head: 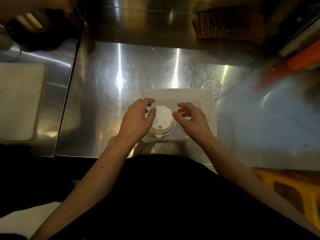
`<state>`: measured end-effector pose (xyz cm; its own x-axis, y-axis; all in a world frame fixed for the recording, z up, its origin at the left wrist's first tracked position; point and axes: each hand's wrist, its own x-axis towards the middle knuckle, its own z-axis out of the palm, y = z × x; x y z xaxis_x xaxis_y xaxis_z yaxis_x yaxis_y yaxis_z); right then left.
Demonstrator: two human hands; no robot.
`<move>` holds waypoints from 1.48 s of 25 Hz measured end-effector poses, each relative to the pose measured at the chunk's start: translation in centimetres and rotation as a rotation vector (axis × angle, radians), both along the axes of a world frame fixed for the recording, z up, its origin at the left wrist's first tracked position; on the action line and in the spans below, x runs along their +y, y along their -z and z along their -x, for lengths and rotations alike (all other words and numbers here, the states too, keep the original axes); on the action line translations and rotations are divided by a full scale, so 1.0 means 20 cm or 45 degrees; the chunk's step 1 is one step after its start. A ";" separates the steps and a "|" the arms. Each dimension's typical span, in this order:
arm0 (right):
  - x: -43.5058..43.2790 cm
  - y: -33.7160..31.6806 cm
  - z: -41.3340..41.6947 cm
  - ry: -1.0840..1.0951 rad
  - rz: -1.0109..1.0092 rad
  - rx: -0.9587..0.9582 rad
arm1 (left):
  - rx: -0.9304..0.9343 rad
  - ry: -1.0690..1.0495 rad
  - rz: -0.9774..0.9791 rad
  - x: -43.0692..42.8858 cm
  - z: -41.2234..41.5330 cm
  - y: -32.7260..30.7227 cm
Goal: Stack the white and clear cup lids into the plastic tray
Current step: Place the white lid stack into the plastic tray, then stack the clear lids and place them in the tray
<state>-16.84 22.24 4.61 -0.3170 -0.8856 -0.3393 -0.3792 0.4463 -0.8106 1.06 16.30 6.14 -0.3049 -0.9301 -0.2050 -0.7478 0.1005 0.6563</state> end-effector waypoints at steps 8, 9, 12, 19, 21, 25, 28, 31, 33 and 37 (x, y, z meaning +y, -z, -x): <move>-0.06 -0.06 0.12 0.055 0.129 0.045 | 0.080 0.100 0.118 -0.06 0.15 -0.02; -0.07 -0.08 0.14 0.068 0.152 0.051 | 0.080 0.118 0.133 -0.07 0.18 -0.03; -0.11 -0.10 0.24 0.109 0.219 0.111 | 0.078 0.175 0.166 -0.13 0.27 -0.03; -0.18 -0.04 0.53 0.157 0.232 0.335 | 0.008 0.355 0.146 -0.29 0.53 0.02; -0.20 -0.01 0.61 0.150 0.189 0.380 | -0.020 0.392 0.133 -0.33 0.61 0.04; -0.23 0.06 0.75 0.124 0.074 0.440 | -0.072 0.462 0.099 -0.41 0.78 0.05; -0.25 0.11 0.82 0.131 0.007 0.412 | -0.093 0.507 0.060 -0.46 0.89 0.08; -0.26 0.16 0.88 0.139 -0.048 0.401 | -0.189 0.577 0.007 -0.50 0.99 0.12; -0.26 0.21 0.90 0.138 -0.105 0.384 | -0.298 0.643 -0.084 -0.51 1.04 0.17; -0.28 0.27 0.94 0.170 -0.191 0.338 | -0.387 0.705 -0.186 -0.54 1.12 0.23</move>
<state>-35.62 16.63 -0.79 -0.5215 -0.7770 -0.3525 -0.4988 0.6128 -0.6129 -21.37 5.53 1.48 -0.6398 -0.6077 -0.4704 -0.7656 0.4505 0.4593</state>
